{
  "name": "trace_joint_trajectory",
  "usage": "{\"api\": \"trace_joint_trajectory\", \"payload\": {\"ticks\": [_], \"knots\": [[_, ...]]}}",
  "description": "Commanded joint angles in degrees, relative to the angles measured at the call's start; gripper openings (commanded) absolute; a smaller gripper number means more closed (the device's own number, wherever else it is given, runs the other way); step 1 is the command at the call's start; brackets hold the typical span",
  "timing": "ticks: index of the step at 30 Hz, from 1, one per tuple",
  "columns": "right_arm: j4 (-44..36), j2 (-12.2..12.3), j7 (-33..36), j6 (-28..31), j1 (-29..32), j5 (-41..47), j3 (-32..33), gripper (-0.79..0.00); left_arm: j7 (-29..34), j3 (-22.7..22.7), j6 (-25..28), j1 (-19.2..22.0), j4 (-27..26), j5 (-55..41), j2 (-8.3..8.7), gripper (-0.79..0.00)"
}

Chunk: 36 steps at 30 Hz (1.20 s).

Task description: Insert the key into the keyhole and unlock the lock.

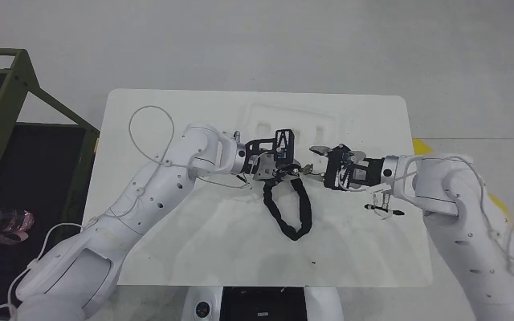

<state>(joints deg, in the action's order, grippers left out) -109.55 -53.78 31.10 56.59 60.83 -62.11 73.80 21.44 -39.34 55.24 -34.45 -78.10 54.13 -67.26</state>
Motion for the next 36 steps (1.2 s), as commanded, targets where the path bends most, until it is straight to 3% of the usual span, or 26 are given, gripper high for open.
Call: {"api": "trace_joint_trajectory", "payload": {"ticks": [1,9,17,28,33,35,36], "knots": [[0.3,0.0,-1.1,1.1,-0.4,-1.7,-0.7,-0.526,0.1,-0.3,-0.1,-0.3,-0.2,-0.1,0.06,-0.785],[0.3,0.6,-3.4,1.4,-1.1,-5.9,-2.7,-0.483,0.8,-1.5,0.1,-1.0,-1.0,-0.1,0.37,-0.785],[-0.2,1.4,-5.1,1.4,-1.4,-9.5,-2.7,-0.542,1.6,-1.9,0.2,-1.8,-1.8,-0.5,0.46,-0.785],[-0.7,1.6,-7.7,1.4,-2.5,-9.7,-4.8,-0.539,1.6,-2.2,0.3,-2.2,-2.0,-0.4,0.36,-0.785],[-0.2,1.6,-7.4,1.1,-2.7,-8.8,-5.3,-0.662,1.7,-2.5,0.5,-2.4,-2.0,-0.4,0.36,-0.785],[0.2,1.6,-7.5,0.8,-2.7,-7.8,-5.4,-0.785,1.7,-2.6,0.6,-2.4,-2.0,-0.4,0.36,-0.785],[0.3,1.6,-7.5,0.6,-2.6,-7.2,-5.5,-0.785,1.7,-2.6,0.6,-2.4,-2.0,-0.3,0.36,-0.785]]}}
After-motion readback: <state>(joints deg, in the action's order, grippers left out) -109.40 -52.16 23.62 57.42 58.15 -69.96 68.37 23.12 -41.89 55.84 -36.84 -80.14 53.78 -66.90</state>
